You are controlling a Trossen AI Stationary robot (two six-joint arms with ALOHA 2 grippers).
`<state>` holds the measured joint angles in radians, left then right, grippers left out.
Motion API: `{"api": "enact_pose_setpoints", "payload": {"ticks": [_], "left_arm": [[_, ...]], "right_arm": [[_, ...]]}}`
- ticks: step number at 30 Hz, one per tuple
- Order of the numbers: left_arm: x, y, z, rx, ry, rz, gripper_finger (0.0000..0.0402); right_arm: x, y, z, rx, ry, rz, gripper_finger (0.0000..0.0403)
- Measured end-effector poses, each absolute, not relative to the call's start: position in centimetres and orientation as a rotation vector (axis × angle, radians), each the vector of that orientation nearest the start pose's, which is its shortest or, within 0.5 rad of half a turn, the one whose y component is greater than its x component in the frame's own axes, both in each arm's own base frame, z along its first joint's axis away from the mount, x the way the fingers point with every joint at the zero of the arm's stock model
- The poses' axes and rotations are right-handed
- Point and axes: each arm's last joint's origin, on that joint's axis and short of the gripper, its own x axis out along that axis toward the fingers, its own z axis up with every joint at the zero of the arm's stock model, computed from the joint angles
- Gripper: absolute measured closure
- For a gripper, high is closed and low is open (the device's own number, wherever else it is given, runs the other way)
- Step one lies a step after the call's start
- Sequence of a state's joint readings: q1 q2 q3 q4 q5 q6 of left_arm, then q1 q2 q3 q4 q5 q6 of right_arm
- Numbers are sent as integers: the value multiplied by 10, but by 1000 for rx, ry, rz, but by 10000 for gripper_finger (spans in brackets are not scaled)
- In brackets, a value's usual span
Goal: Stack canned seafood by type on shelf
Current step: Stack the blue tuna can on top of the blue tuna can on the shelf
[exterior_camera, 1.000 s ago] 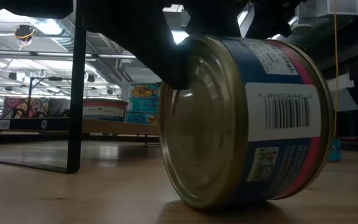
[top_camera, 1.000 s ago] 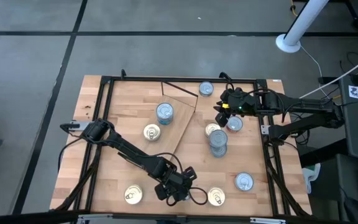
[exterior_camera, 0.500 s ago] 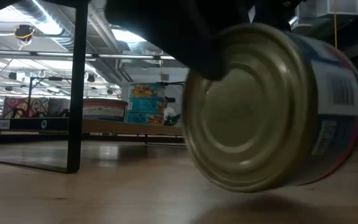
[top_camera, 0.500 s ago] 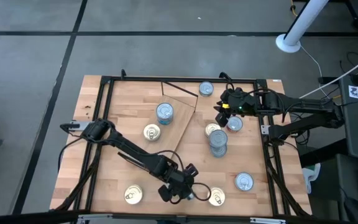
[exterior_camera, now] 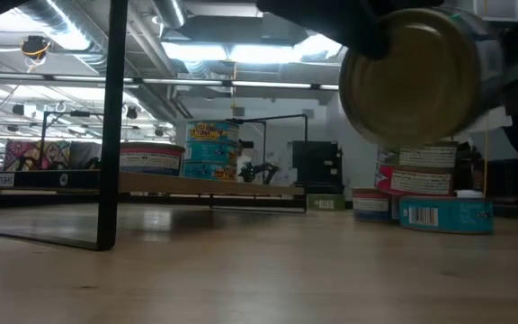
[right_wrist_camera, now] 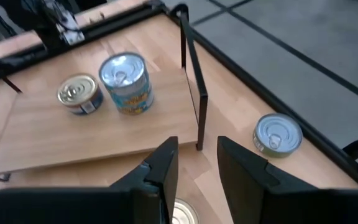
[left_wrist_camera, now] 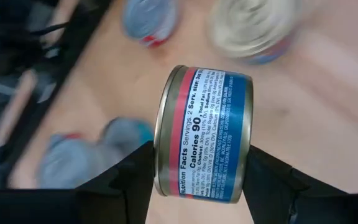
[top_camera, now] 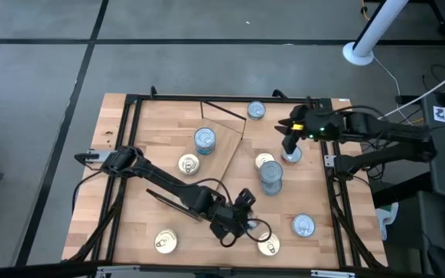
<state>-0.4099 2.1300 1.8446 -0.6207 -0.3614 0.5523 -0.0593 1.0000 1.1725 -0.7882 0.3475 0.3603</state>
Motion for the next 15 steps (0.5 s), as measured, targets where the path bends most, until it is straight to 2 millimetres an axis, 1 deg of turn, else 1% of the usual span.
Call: {"api": "enact_pose_setpoints", "payload": {"ticks": [6, 10, 15], "left_arm": [[434, -171, 260, 1012, 870, -114, 201], [428, -167, 265, 1097, 944, -37, 201], [420, -161, 268, 1176, 1037, 61, 201]], "right_arm": [[167, -20, 382, 267, 468, -490, 290], [160, -19, 386, 271, 445, -487, 290], [158, -19, 387, 273, 436, -486, 290]]}}
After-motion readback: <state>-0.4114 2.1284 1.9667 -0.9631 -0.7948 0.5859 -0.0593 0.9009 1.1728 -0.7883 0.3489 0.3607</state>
